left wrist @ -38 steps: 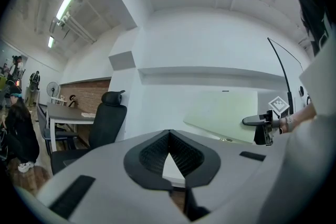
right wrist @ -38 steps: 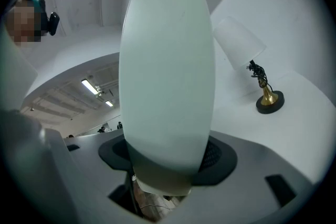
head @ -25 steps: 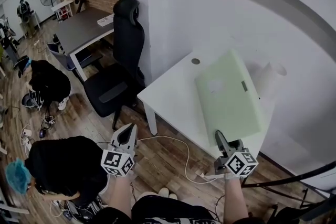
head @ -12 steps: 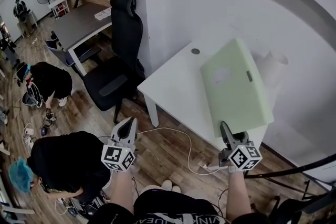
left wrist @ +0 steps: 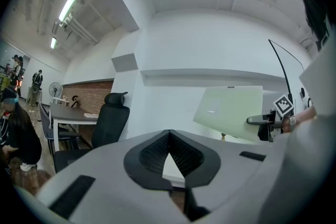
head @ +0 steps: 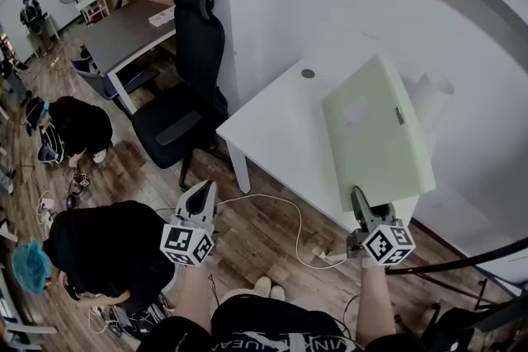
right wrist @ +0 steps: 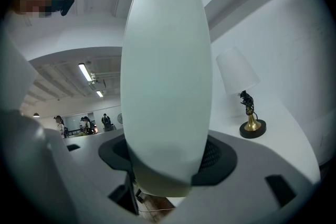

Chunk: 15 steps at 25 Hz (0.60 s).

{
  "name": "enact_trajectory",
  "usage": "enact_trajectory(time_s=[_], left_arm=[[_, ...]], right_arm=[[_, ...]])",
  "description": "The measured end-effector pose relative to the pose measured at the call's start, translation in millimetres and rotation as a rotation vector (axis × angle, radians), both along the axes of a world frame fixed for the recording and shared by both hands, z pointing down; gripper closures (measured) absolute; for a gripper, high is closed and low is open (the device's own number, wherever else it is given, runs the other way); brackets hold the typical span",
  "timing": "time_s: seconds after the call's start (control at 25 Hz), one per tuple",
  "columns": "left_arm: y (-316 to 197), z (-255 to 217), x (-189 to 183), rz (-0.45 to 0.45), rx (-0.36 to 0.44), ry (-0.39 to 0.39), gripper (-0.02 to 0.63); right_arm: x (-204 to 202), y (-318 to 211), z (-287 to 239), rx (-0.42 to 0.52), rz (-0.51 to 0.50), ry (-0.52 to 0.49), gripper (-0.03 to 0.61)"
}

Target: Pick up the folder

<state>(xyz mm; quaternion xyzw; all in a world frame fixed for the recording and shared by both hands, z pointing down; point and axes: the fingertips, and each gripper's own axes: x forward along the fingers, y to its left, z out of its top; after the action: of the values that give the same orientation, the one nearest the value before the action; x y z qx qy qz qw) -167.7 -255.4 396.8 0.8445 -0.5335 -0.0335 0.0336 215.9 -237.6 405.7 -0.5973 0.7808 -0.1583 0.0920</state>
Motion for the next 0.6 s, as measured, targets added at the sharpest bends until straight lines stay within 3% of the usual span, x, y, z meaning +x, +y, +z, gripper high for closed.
enact_trajectory(time_s=[0.6], left_arm=[[12.2,7.0,3.2,-0.005,-0.015,0.006,0.600]], right_arm=[[-0.1,12.1,7.4,-0.014,-0.010,0.022,0.281]])
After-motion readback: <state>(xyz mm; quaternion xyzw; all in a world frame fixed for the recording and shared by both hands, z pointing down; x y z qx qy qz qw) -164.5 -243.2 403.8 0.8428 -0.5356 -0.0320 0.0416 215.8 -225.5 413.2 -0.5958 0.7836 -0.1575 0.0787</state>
